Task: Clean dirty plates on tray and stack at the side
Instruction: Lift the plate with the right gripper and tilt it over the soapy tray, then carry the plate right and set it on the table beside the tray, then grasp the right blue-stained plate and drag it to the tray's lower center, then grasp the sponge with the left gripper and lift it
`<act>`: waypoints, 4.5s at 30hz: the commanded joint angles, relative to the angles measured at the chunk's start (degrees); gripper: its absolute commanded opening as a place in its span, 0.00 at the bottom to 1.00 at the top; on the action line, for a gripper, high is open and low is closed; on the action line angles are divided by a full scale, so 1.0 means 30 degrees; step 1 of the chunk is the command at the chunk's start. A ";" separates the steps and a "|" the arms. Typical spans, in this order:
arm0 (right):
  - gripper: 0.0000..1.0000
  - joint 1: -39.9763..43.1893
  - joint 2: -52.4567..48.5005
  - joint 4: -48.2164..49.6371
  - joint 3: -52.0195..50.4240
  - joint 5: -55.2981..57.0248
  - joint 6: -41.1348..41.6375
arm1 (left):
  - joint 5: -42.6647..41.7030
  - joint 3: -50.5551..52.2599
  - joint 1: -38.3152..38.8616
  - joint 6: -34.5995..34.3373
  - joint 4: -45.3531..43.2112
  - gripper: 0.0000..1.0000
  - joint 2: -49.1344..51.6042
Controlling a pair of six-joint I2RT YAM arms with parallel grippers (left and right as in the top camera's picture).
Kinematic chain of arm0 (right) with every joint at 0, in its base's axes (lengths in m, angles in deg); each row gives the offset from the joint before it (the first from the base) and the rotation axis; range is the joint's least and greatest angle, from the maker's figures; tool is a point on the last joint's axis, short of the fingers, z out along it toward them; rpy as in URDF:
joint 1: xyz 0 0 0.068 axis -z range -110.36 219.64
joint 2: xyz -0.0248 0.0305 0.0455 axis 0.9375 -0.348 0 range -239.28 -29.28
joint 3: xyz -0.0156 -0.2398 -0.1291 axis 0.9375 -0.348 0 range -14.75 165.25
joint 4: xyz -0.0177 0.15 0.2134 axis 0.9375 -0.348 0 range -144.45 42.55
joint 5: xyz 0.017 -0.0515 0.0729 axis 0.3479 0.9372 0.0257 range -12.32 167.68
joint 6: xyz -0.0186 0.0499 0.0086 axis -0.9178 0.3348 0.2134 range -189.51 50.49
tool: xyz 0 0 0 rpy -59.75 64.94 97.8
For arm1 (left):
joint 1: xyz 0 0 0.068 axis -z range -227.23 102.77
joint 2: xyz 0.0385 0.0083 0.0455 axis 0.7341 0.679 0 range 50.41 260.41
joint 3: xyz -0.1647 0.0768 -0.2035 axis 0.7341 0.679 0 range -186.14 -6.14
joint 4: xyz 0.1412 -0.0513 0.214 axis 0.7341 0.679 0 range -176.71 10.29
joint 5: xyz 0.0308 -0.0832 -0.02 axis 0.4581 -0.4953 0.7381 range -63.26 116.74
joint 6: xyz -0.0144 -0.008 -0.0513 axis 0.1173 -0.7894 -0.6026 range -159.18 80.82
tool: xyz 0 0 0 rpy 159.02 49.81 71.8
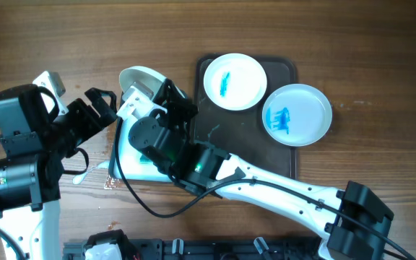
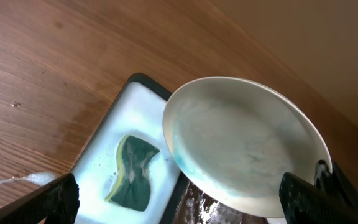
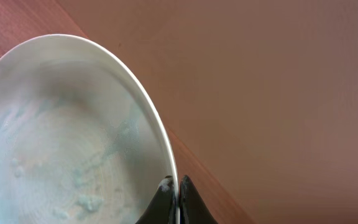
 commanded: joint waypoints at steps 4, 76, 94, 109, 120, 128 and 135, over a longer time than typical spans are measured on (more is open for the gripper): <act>0.04 -0.0248 0.0357 0.0197 0.0233 0.0189 -0.0328 | -0.0357 -0.0233 -0.0058 -0.0044 -0.0117 1.00 0.0073; 0.51 2.5230 0.0546 -1.3107 -0.5574 -2.0866 1.2888 | -0.0357 -0.0233 -0.0058 -0.0044 -0.0117 1.00 0.0087; 0.04 1.7537 0.5625 -1.6189 -0.6149 -2.2535 1.5795 | -0.2157 -0.0226 0.0022 -0.0036 0.0328 1.00 0.0109; 0.04 1.6305 0.1923 -1.2029 -0.8575 -2.2549 1.6189 | 0.3657 0.2011 0.6550 -0.3082 0.0051 0.45 1.5067; 0.04 1.6305 0.1923 -1.2189 -0.8575 -2.2542 1.6181 | 0.3424 0.0321 0.6353 -0.1902 0.0291 0.47 1.4171; 0.04 1.6305 0.1923 -1.2356 -0.8575 -2.2542 1.6196 | 0.4758 0.5231 0.6353 -0.1909 -0.5202 0.04 1.4229; 0.04 1.6305 0.1923 -1.2298 -0.8575 -2.2025 1.7500 | 0.3636 0.0670 0.6550 0.0189 -0.1239 0.04 1.2284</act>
